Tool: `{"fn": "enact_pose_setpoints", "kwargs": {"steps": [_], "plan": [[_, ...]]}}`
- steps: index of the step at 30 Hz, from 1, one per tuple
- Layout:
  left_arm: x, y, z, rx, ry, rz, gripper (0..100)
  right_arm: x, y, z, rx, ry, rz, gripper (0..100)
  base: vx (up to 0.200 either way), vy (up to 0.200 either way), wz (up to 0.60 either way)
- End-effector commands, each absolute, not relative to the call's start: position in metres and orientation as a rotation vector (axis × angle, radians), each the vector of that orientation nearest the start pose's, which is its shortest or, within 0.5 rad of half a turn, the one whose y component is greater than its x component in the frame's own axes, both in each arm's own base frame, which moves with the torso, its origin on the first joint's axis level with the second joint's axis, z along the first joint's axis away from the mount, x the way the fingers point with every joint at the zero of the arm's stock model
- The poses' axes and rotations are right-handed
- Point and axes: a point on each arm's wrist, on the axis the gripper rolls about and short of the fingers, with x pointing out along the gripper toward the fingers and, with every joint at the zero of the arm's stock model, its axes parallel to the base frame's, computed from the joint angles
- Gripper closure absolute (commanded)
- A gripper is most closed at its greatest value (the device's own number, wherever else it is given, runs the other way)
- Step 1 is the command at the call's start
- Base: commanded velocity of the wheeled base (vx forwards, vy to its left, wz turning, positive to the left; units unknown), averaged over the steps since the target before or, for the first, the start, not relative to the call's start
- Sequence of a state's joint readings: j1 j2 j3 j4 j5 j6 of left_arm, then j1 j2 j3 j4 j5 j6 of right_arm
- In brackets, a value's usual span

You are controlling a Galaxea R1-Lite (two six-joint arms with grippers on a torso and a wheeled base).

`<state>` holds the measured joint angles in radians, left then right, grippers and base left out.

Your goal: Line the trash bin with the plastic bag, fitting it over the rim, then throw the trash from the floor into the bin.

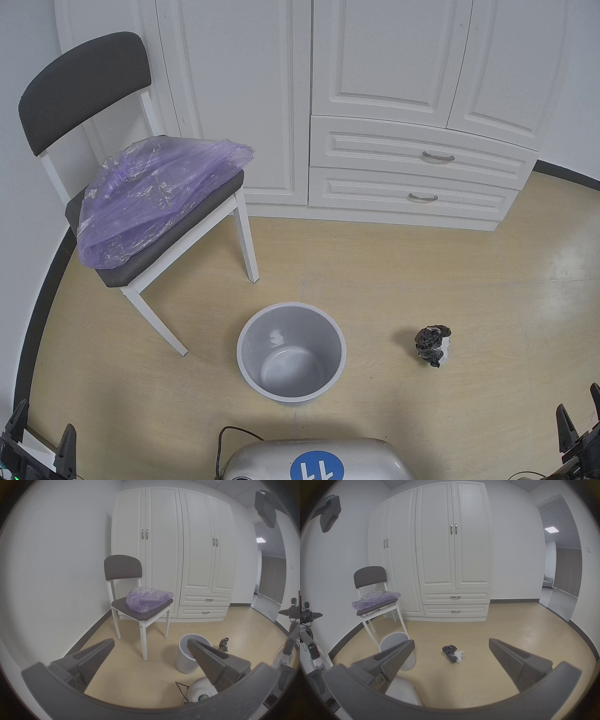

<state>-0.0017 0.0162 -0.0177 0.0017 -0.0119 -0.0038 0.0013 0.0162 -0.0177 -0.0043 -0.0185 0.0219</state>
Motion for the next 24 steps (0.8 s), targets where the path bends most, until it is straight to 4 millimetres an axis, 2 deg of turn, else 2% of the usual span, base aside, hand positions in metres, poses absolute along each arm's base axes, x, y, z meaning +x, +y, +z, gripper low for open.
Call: {"fn": "enact_pose_setpoints", "kwargs": {"steps": [1,24], "plan": [[-0.0228,-0.0002,0.0753,-0.005,0.002,-0.014,0,-0.0228,-0.0004,0.0758,0.020,-0.003,-0.014,0,0.000,0.000,0.00],[-0.0228,-0.0003,0.0753,-0.012,0.002,-0.017,0,-0.0228,-0.0003,0.0756,0.008,-0.002,-0.011,0,0.000,0.000,0.00]]}}
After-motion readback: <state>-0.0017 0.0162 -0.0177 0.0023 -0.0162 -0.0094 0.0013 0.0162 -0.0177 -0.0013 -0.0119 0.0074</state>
